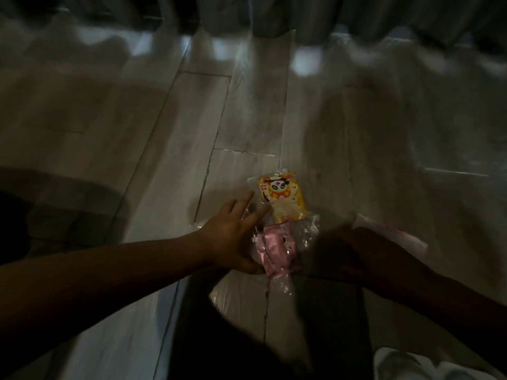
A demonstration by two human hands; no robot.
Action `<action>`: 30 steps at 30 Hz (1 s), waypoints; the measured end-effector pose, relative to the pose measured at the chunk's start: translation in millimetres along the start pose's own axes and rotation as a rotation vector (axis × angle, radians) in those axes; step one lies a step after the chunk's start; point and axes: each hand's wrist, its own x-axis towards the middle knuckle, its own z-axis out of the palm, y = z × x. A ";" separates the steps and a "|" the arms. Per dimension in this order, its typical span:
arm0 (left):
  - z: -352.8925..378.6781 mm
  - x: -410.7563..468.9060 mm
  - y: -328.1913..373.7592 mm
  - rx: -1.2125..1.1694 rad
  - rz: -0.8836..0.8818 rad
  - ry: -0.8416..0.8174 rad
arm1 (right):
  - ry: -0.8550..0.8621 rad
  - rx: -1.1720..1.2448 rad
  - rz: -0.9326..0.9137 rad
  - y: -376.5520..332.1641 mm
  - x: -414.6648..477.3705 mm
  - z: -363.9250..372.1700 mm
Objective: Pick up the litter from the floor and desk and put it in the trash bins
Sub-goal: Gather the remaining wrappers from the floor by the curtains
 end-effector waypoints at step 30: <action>22.7 27.3 49.1 0.070 -0.154 0.085 | 0.165 0.374 0.487 59.5 -25.3 68.6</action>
